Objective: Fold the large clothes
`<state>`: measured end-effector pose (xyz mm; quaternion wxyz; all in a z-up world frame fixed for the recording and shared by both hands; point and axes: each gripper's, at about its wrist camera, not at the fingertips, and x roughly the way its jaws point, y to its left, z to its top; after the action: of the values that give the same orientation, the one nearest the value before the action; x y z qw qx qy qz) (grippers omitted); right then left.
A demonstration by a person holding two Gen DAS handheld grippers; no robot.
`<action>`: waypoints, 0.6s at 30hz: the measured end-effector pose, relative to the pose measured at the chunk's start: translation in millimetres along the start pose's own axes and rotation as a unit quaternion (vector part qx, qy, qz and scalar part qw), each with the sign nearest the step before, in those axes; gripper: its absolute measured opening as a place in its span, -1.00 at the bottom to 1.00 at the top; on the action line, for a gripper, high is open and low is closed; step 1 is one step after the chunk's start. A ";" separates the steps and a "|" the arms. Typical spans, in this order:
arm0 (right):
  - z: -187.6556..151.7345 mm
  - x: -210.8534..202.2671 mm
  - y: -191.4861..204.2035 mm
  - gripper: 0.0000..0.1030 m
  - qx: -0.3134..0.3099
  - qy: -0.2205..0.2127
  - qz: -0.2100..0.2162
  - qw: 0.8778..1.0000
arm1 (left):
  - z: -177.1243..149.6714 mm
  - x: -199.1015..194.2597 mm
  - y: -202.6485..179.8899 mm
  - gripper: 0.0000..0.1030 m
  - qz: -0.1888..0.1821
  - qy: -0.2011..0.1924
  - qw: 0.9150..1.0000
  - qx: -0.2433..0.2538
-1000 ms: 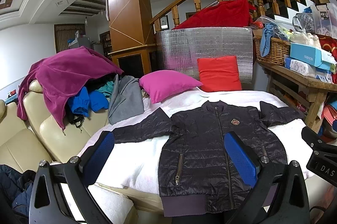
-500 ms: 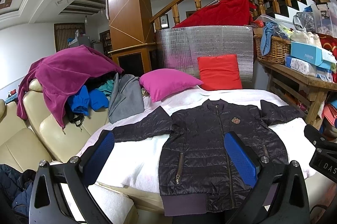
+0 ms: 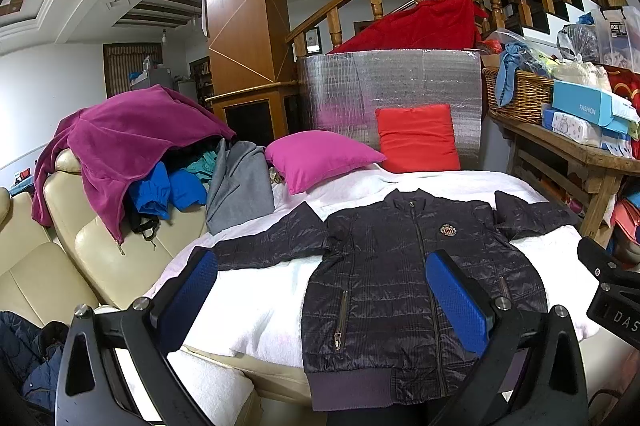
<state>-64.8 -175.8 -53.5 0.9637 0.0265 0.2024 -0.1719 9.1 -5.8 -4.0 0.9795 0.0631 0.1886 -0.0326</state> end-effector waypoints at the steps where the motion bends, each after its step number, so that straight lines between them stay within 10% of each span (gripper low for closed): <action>1: 0.0 -0.1 0.4 1.00 0.000 0.000 -0.001 1.000 | -0.1 0.1 0.3 1.00 0.000 0.000 1.000 0.000; 18: -1.5 2.4 3.3 1.00 -0.002 0.003 -0.001 1.000 | 0.5 7.1 -0.6 1.00 0.001 0.007 1.000 0.001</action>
<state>-62.2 -173.3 -55.9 0.9631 0.0250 0.2051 -0.1725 15.8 -6.7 -6.2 0.9781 0.0645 0.1955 -0.0312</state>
